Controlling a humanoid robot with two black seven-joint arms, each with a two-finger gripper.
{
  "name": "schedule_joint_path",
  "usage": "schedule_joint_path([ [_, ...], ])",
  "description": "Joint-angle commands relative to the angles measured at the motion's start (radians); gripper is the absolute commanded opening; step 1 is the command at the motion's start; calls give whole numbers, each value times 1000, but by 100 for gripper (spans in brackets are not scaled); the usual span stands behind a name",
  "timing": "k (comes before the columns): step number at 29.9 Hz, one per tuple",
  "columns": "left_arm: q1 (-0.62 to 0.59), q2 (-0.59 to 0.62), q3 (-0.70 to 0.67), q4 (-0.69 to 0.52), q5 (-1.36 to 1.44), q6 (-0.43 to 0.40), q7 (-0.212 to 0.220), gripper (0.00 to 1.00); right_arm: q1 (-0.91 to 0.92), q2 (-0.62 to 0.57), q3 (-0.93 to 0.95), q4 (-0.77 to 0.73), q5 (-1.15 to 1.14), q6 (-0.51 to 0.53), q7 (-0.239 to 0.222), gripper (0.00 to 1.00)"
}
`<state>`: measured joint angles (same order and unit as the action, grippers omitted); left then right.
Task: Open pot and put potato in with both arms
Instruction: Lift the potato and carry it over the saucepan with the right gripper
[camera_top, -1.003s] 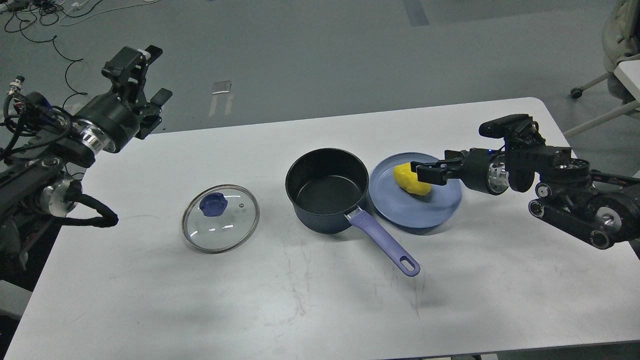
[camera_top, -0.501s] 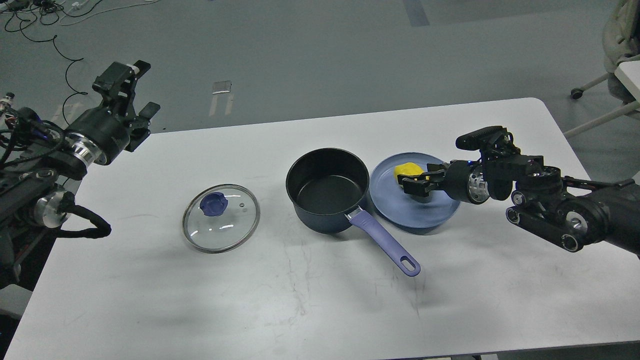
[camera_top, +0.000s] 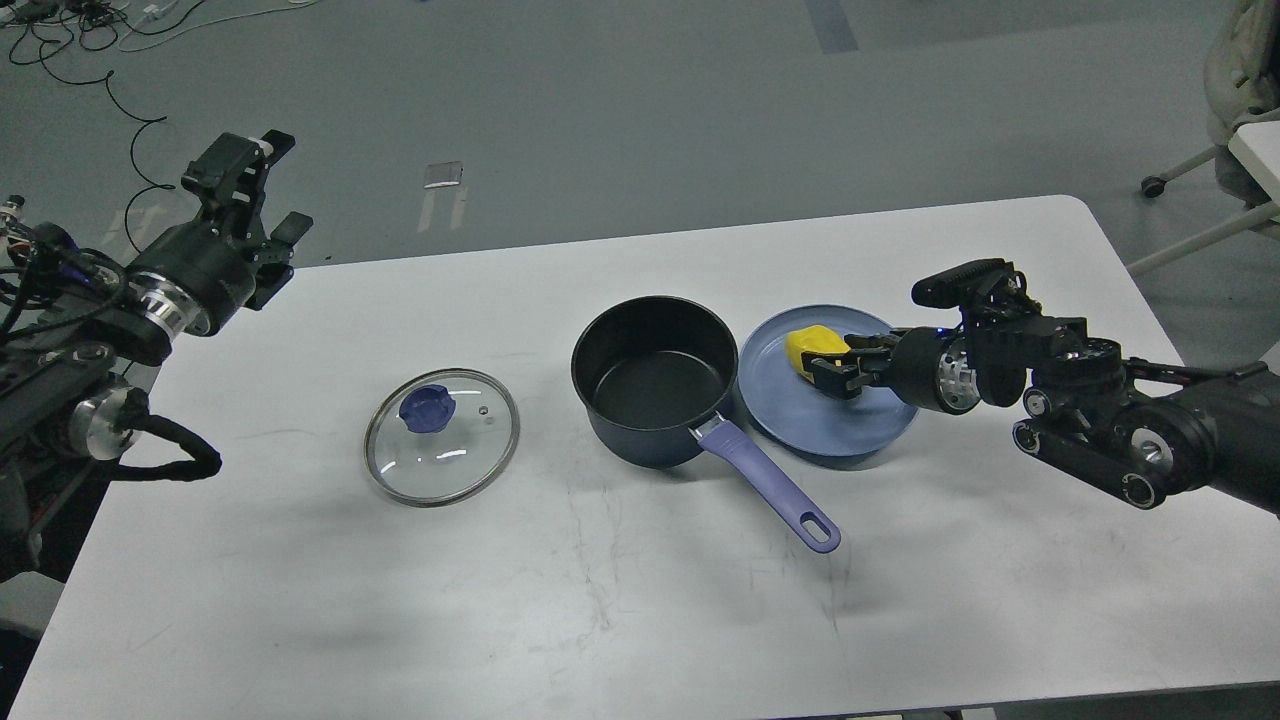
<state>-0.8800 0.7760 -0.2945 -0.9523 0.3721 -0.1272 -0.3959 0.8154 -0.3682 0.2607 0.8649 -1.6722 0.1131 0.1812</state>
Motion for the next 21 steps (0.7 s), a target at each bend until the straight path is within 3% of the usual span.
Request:
schedule_joint_path([
  [1,1,-1,0,3,2,0,0,98,18,-1,11,19,3,-7,14,57],
  [12,1,-12,-2,3,4,1,2,98,169,-35,15,146,11,-16,27,57],
  [21,-2,-9,-2,3,4,0,2,98,200,130,-69,120,6,-13,24,58],
])
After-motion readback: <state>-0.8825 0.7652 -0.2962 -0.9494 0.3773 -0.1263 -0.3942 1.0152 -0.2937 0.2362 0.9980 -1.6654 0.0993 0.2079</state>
